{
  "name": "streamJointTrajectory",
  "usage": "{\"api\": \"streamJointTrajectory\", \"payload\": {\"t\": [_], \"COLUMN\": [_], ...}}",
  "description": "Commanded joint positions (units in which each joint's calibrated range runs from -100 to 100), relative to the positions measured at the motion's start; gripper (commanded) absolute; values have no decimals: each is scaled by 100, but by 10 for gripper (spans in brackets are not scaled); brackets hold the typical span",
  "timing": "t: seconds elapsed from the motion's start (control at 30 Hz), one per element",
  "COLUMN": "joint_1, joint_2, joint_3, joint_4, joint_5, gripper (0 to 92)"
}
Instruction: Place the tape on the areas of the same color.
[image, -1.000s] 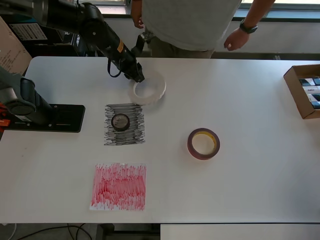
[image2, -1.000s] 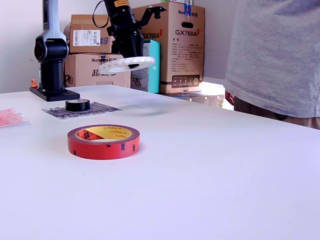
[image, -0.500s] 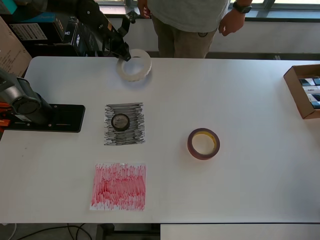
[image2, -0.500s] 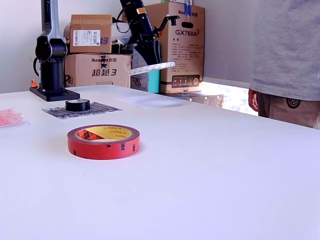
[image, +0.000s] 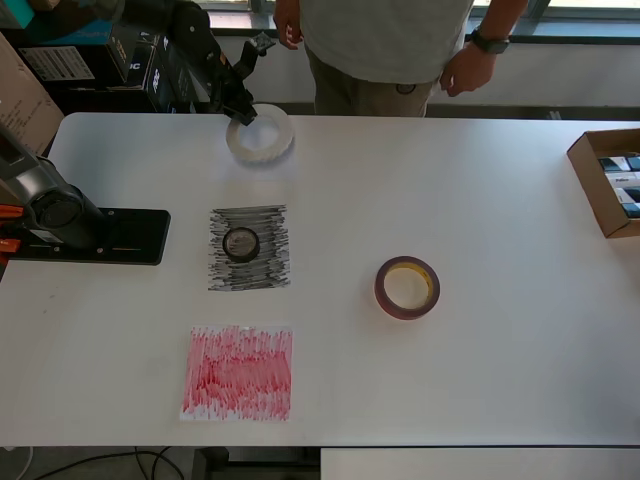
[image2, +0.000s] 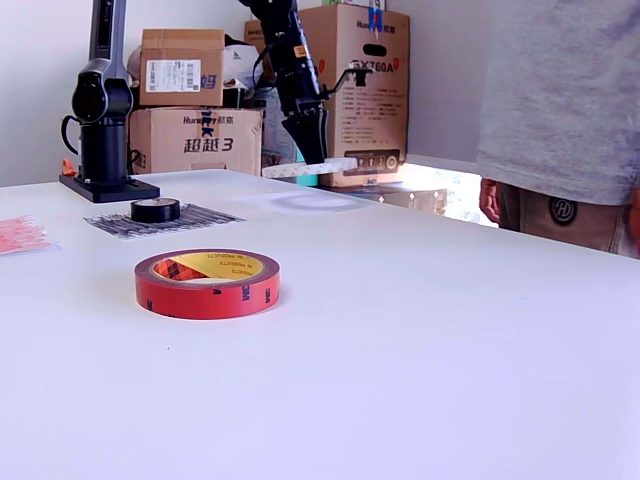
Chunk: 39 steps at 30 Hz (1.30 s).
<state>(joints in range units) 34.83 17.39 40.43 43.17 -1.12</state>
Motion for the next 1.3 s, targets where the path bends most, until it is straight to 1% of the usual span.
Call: {"api": "streamJointTrajectory", "payload": {"t": [0.0,0.57,0.83,0.9,1.03,1.1,1.17,1.27], "joint_1": [-25,-1,7,7,7,15,47,133], "joint_2": [104,600,675,675,675,675,675,675], "joint_3": [87,51,42,42,42,42,60,114], "joint_4": [-223,-283,-283,-283,-283,-283,-283,-283], "joint_5": [48,48,-10,-18,-42,-42,-51,-165], "gripper": [0,0,14,73,276,356,409,446]}}
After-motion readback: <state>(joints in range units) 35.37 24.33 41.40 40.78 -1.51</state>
